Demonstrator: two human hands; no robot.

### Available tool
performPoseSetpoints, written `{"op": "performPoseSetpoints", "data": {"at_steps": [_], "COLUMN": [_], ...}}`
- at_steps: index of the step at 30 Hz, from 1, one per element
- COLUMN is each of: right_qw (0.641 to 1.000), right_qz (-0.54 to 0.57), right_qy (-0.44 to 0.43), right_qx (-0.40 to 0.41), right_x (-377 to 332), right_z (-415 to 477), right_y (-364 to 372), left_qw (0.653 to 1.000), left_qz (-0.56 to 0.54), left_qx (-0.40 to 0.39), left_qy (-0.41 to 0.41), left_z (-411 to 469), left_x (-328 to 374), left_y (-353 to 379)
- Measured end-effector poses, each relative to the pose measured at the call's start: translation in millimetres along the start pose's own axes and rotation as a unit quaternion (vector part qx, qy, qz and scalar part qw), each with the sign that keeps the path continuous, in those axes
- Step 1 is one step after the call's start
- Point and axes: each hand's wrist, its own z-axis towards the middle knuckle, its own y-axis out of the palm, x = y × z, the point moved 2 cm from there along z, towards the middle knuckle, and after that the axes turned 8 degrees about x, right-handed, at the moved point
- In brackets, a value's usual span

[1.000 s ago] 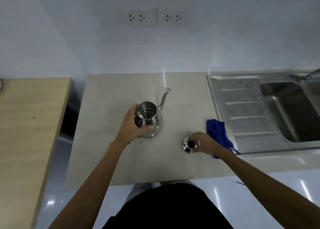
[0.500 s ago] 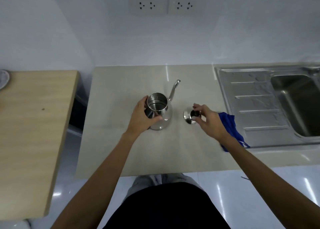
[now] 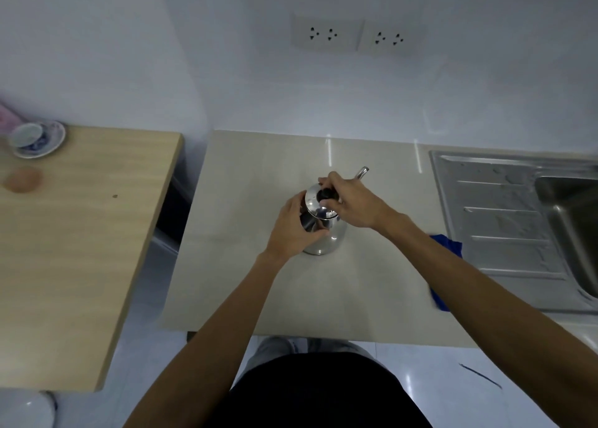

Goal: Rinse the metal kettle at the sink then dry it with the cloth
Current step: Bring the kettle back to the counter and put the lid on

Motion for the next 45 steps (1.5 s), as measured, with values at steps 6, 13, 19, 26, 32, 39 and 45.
{"op": "performPoseSetpoints", "data": {"at_steps": [6, 13, 19, 26, 32, 39, 45], "right_qw": [1.000, 0.998, 0.995, 0.996, 0.996, 0.995, 0.965], "right_qz": [-0.013, -0.039, -0.069, -0.033, -0.012, 0.020, 0.047], "right_qy": [0.006, 0.002, 0.021, 0.060, 0.050, 0.088, 0.157], "right_qx": [-0.020, -0.047, -0.075, -0.052, -0.077, -0.032, 0.204], "right_x": [-1, -5, -3, -3, -3, 7, 58], "right_z": [2, 7, 16, 12, 13, -5, -85], "right_y": [1, 1, -2, 1, -2, -2, 13], "left_qw": [1.000, 1.000, 0.999, 1.000, 1.000, 0.993, 0.997], "left_qz": [0.015, 0.026, 0.023, 0.015, 0.003, -0.040, -0.007], "left_qx": [-0.014, -0.002, -0.009, -0.008, 0.008, 0.093, 0.077], "left_qy": [-0.007, -0.017, -0.023, -0.026, -0.014, -0.052, 0.004], "left_z": [1, 0, 1, 1, -2, -24, -17], "left_x": [-1, -5, -10, -13, -4, 10, 10], "left_y": [1, 3, 4, 5, 5, 29, 27]}}
